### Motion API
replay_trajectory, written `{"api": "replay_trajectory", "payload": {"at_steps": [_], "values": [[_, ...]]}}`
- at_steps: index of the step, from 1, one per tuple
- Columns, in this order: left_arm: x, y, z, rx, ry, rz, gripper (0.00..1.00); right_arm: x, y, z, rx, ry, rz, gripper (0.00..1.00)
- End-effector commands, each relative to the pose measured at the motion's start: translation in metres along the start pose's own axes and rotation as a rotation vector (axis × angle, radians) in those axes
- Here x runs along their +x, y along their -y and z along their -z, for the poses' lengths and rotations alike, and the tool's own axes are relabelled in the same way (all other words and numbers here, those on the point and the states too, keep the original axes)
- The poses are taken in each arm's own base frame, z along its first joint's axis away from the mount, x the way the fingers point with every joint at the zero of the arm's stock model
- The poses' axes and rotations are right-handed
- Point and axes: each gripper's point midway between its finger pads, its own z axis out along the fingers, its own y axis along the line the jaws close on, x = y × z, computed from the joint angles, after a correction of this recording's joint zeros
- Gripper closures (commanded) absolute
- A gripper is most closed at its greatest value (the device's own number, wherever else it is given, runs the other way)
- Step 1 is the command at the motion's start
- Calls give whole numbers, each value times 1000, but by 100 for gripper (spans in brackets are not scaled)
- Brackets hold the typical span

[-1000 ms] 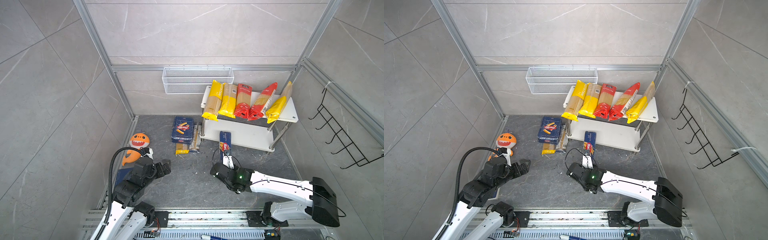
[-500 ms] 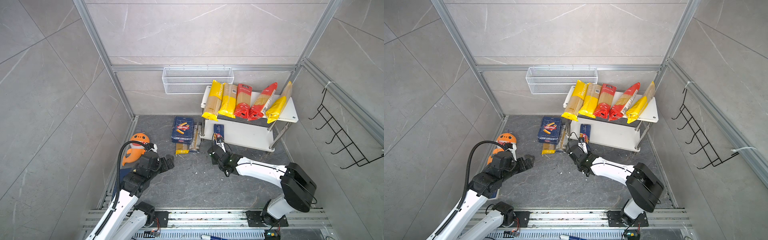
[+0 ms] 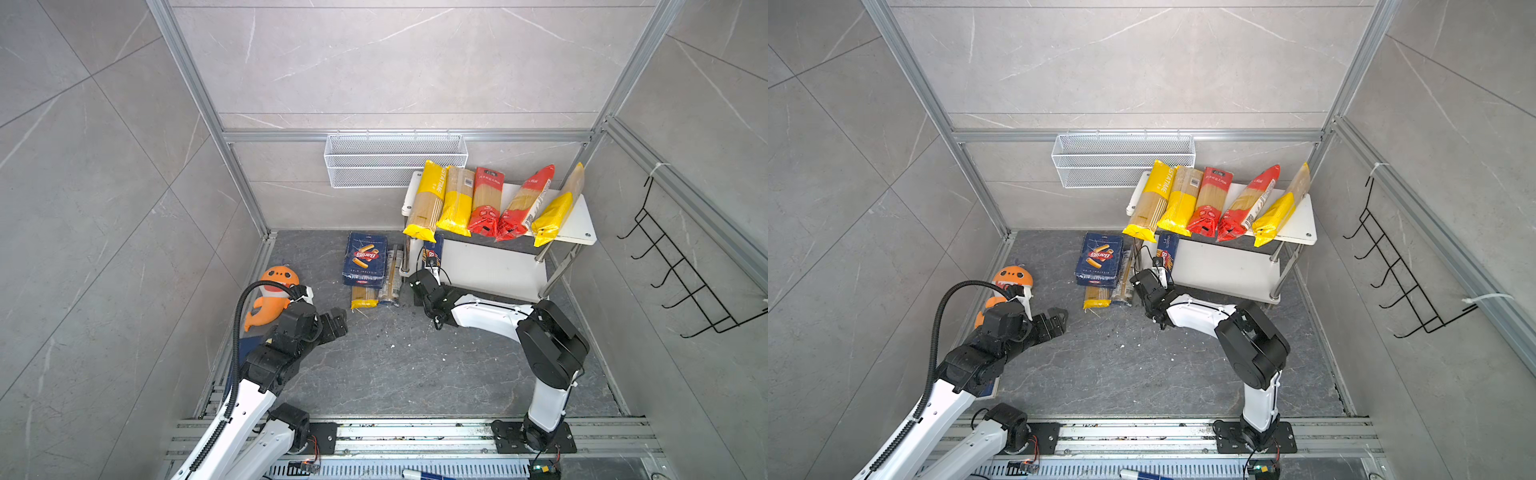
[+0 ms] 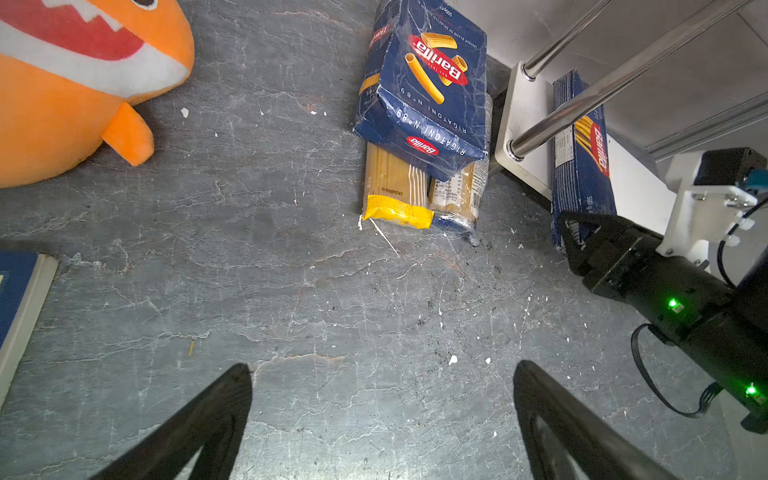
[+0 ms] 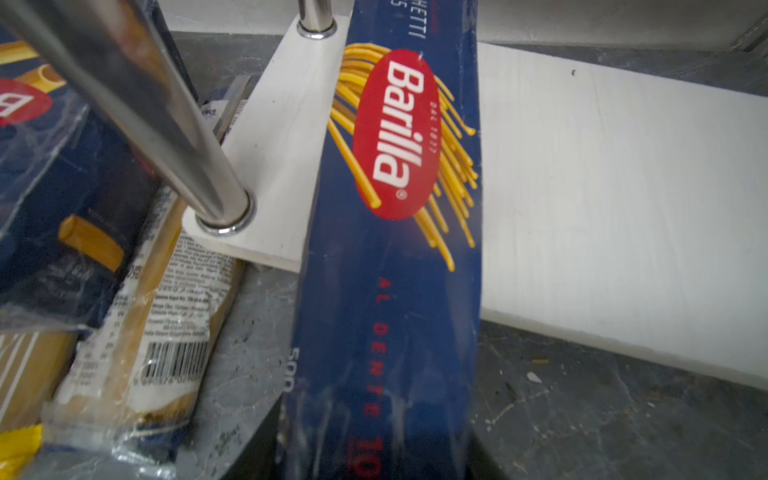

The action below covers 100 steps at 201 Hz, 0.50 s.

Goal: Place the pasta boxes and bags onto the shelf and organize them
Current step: 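Stand the spaghetti box on the lower shelf beside the leg with the right gripper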

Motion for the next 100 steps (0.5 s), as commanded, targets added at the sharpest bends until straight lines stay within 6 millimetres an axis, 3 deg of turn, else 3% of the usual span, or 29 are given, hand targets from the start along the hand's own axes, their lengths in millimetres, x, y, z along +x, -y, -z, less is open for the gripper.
{"api": "replay_trajectory", "payload": {"at_steps": [1,50,100], "values": [[-15,7,0,19,50,-27,0,-62,-6,-1,-17,161,-113,67],[-17,10,-2,25,53,-29,0,-64,-5,-30,-31,106,-128,64],[-18,10,-6,21,47,-32,0,-52,-14,-39,-56,51,-127,56]]}}
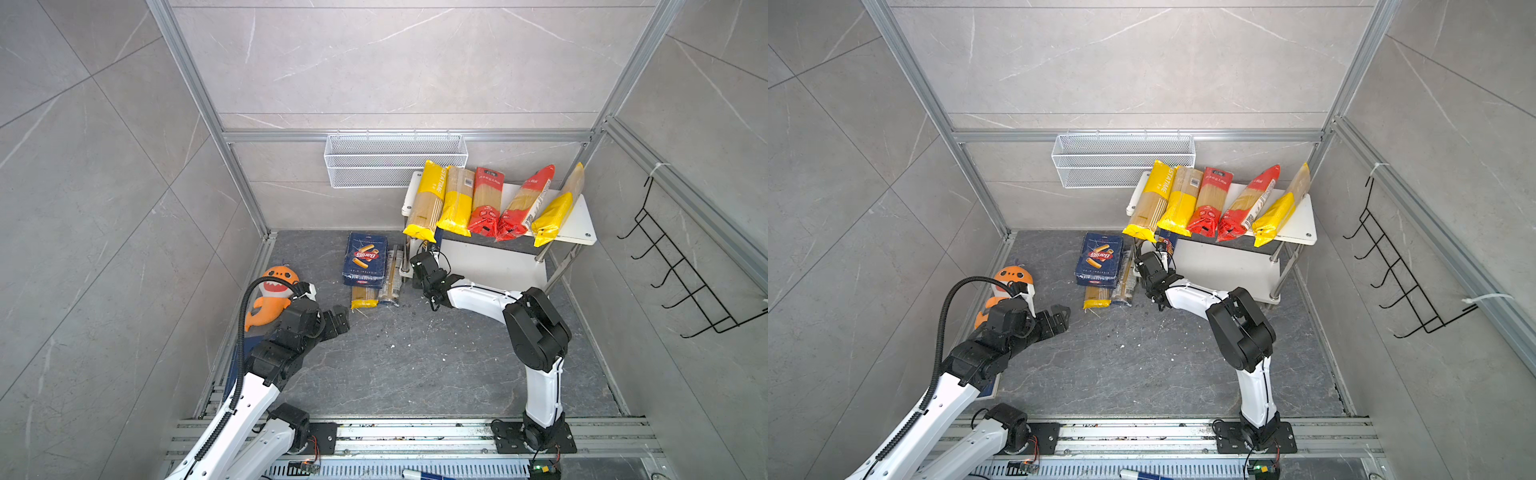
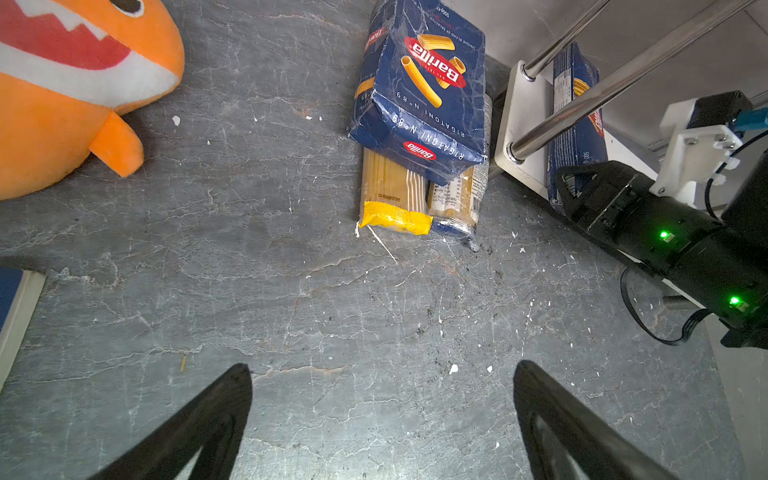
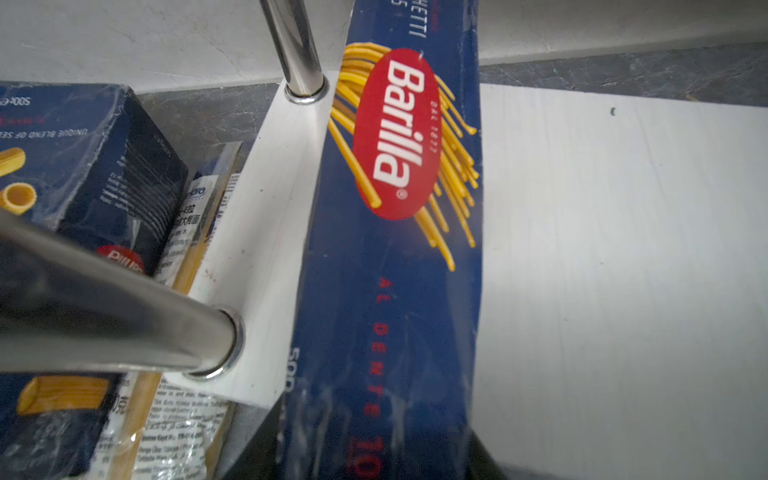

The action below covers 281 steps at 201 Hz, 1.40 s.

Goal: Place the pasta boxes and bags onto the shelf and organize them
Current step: 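Stand the spaghetti box on the lower shelf beside the leg with the right gripper, then open the right gripper and draw it back while the left reaches toward the rigatoni box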

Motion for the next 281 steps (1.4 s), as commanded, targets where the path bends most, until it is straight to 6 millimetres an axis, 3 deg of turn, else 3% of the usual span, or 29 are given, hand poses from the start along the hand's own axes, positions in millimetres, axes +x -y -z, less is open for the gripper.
{"api": "replay_trajectory", "payload": {"at_steps": [1,30,51,89,125,158,181,209,240,264,281], "values": [[-15,8,3,23,49,-23,0,-21,-12,2,-34,51,-53,55],[-13,8,2,27,40,-23,0,-12,-11,2,-42,22,-41,25],[-12,9,2,34,36,-21,0,-9,-11,4,-48,-3,-34,16],[-11,8,6,38,44,-18,0,-6,-6,21,-61,-23,-40,12],[-8,7,9,47,39,-6,0,-2,6,52,-47,-7,-29,9],[1,2,13,49,27,14,0,14,14,83,-44,-9,-15,9],[10,-1,18,60,18,34,0,33,4,113,-74,-10,19,9],[17,-3,20,77,10,41,0,63,-25,156,-186,-32,70,9],[17,0,-3,60,-35,21,0,97,-51,196,-349,-88,78,9],[2,8,-37,130,-78,105,0,109,-49,221,-379,-87,111,9],[-14,3,-60,177,-67,197,0,113,-46,234,-409,-87,111,9]]}}
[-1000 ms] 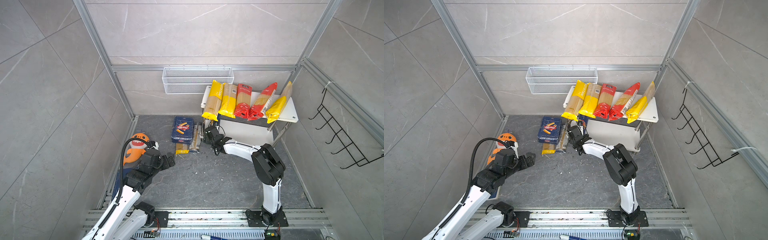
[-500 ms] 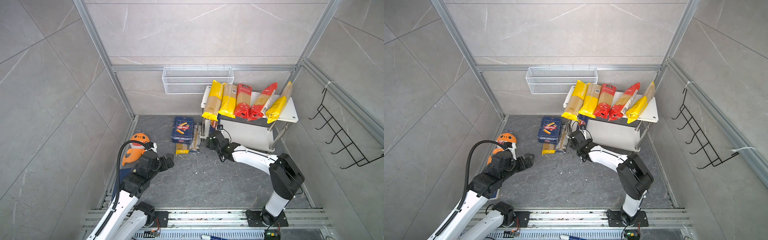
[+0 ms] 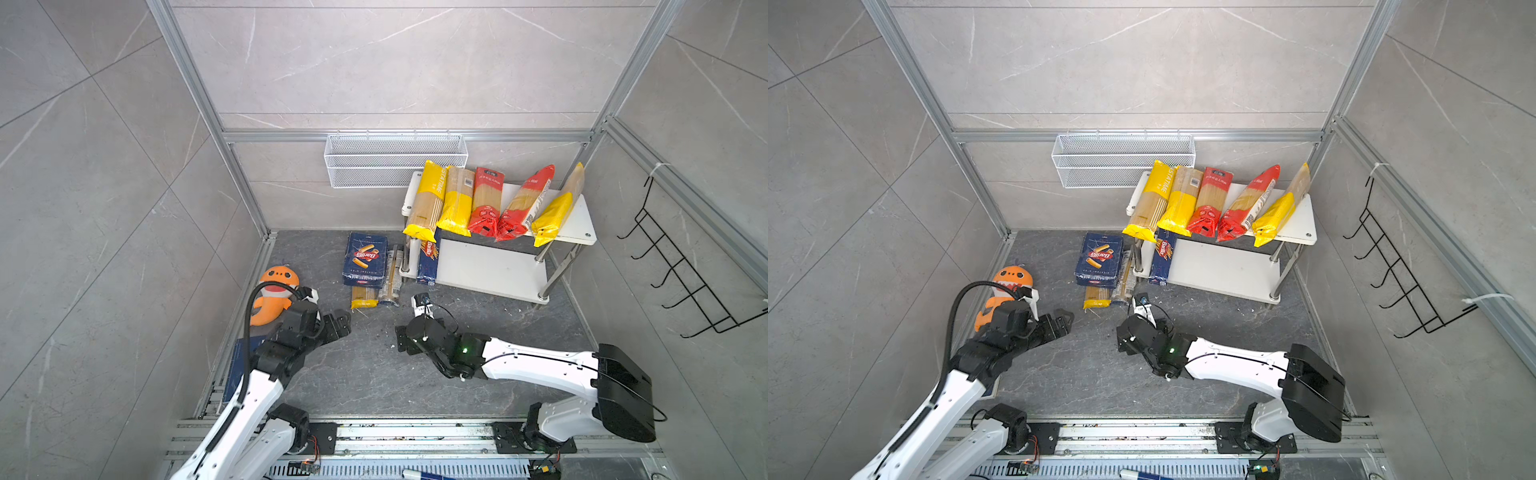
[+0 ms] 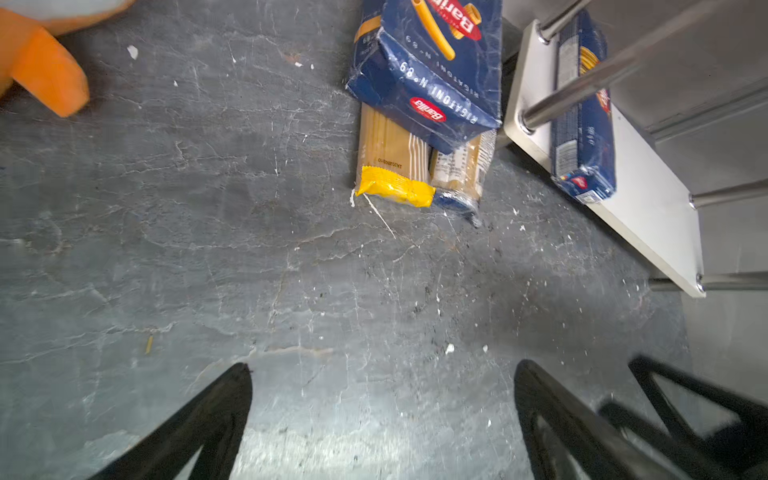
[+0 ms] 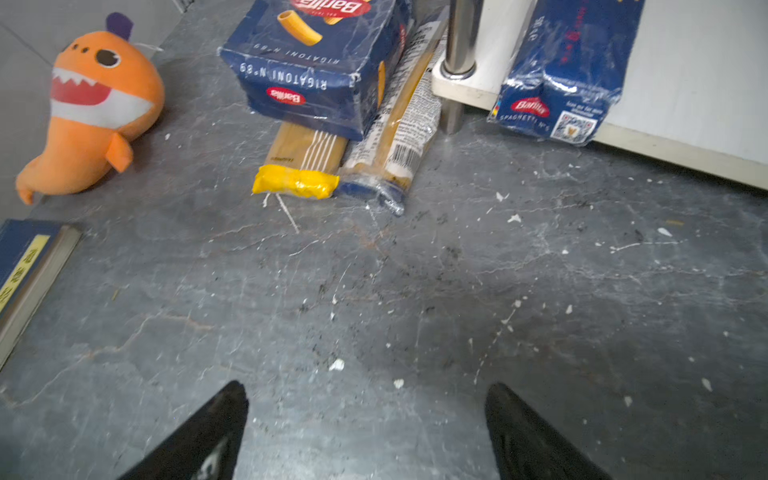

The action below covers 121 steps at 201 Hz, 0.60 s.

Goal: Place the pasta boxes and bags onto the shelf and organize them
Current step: 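Open the right gripper and draw it back while the left reaches toward the rigatoni box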

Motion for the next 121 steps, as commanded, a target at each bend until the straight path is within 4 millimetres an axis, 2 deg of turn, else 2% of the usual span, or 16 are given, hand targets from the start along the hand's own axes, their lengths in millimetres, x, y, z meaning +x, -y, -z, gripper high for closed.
{"api": "replay_trajectory", "payload": {"at_steps": [1,26,58,121], "values": [[-34,16,-22,153,43,84,0,6,2,20,-23,-5,-21,9],[-60,15,-49,162,73,102,0,10,4,36,-42,7,-15,9],[-89,11,-82,201,102,152,0,15,9,42,-45,6,-9,9],[-135,-5,-122,330,164,281,0,7,23,52,0,38,37,8]]}}
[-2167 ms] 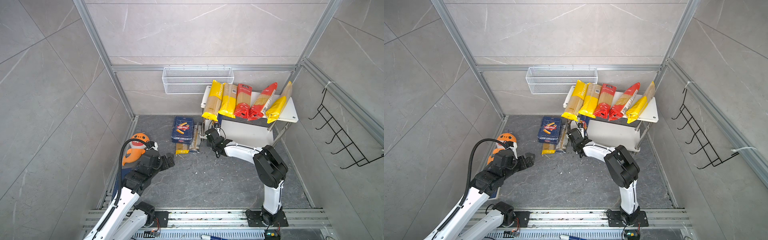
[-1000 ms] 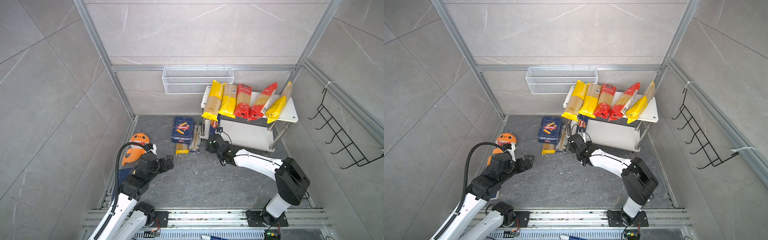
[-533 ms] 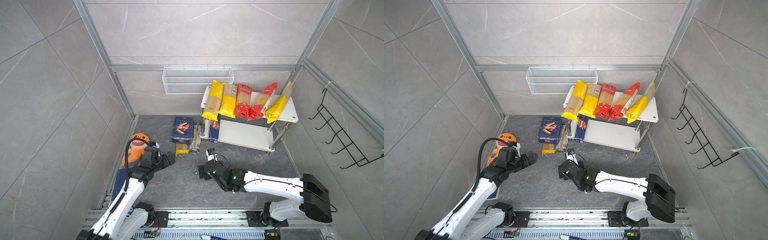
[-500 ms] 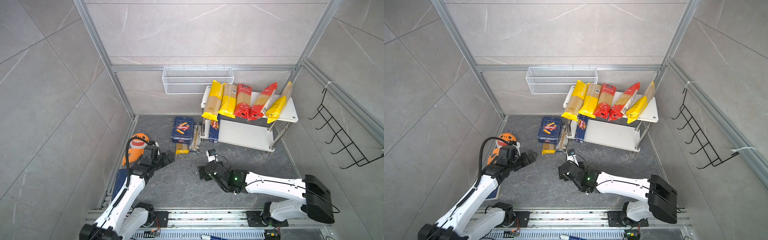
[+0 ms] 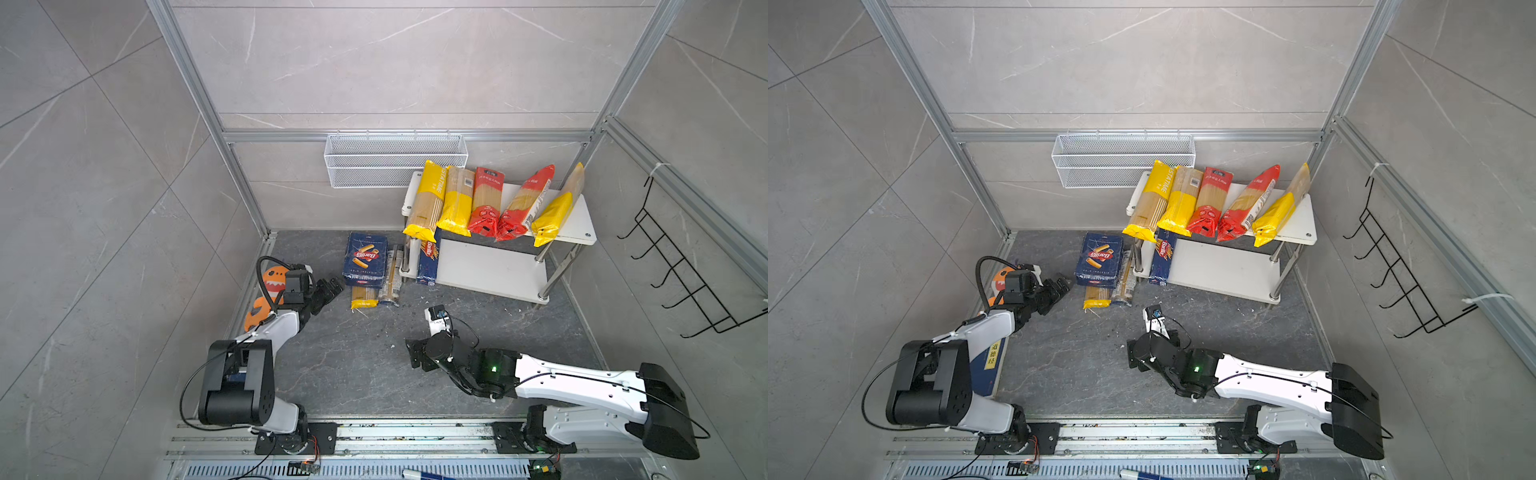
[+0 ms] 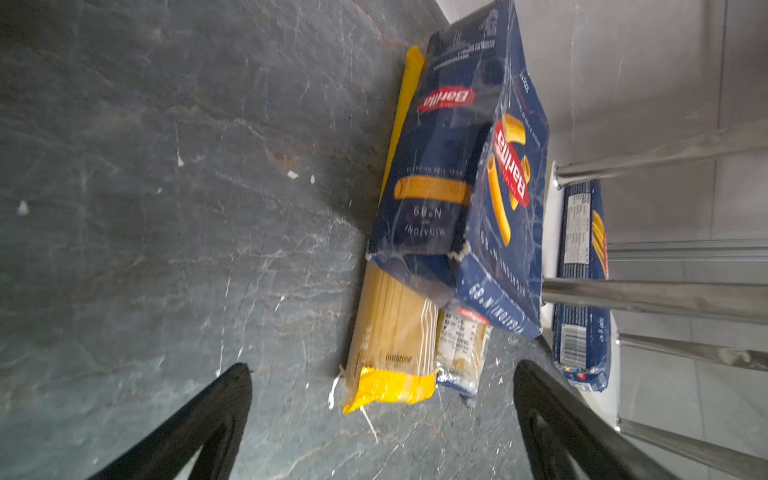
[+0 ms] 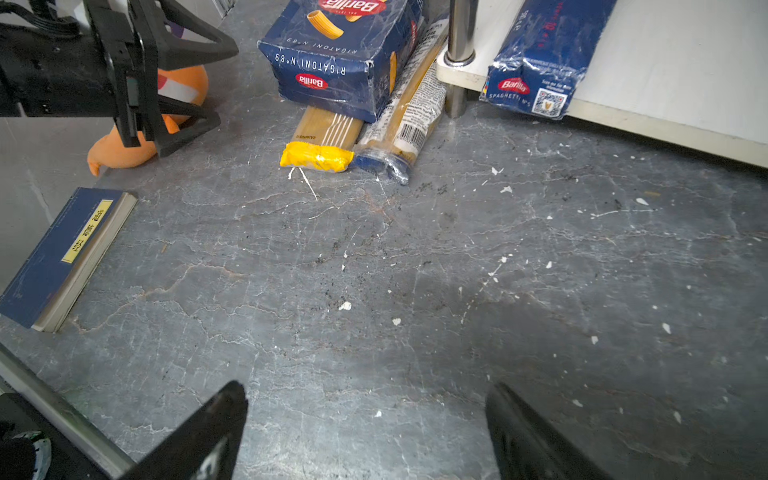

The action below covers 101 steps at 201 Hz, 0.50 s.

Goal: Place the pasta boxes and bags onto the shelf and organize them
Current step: 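Open the right gripper and draw it back while the left reaches toward the rigatoni box, then grasp the blue Barilla rigatoni box with the left gripper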

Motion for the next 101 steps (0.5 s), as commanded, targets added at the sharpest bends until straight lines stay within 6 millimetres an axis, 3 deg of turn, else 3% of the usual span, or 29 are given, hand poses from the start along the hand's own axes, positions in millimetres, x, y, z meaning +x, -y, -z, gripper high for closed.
{"api": "replay_trajectory", "payload": {"at_steps": [1,52,101], "values": [[-40,35,-8,179,79,9,0,-5,10,7,44,23,35,8],[-49,35,-39,235,55,46,0,-19,11,9,78,54,55,8],[-39,37,-57,244,-4,32,0,-17,4,-6,66,24,45,8]]}}
